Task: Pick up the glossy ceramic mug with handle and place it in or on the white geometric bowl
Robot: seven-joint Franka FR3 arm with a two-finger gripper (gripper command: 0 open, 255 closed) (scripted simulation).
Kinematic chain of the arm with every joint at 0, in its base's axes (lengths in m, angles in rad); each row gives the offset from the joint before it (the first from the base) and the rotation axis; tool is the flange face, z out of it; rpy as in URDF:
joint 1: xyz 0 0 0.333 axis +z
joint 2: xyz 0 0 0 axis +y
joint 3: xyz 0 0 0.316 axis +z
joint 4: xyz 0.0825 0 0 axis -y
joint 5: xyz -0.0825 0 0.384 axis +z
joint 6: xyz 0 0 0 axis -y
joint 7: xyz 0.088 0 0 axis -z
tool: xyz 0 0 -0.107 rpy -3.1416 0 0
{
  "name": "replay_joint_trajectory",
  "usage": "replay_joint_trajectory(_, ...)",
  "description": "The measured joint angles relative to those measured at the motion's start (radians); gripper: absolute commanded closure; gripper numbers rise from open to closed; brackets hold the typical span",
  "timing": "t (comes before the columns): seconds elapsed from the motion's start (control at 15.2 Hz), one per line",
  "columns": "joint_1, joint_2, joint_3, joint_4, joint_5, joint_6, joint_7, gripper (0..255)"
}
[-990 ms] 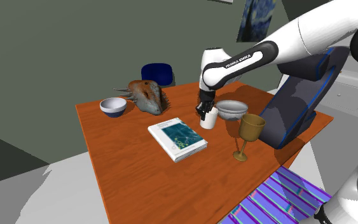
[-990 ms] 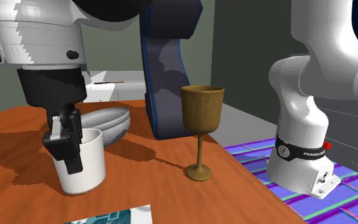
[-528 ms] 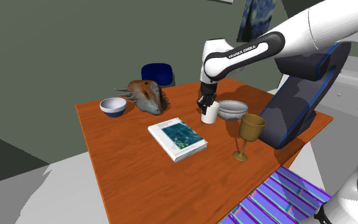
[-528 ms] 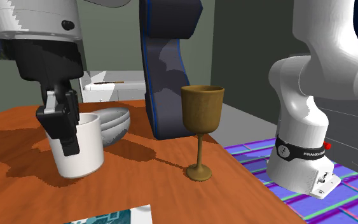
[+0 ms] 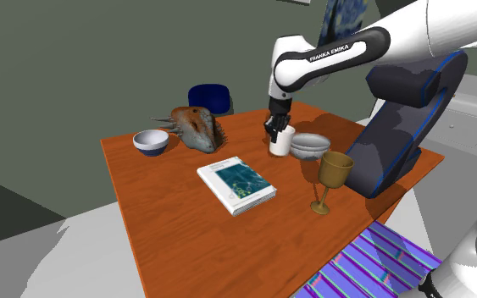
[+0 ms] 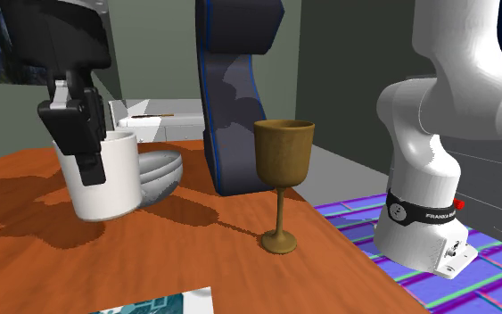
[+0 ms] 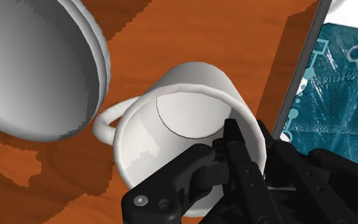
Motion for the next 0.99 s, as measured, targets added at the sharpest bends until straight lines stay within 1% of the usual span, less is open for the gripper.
replay_joint_trajectory(0.59, -0.001, -0.031, 0.000, 0.083, 0.004, -0.113, -0.009, 255)
replay_joint_trajectory(0.99, 0.000, -0.033, 0.001, 0.163, 0.006, -0.195, -0.010, 255)
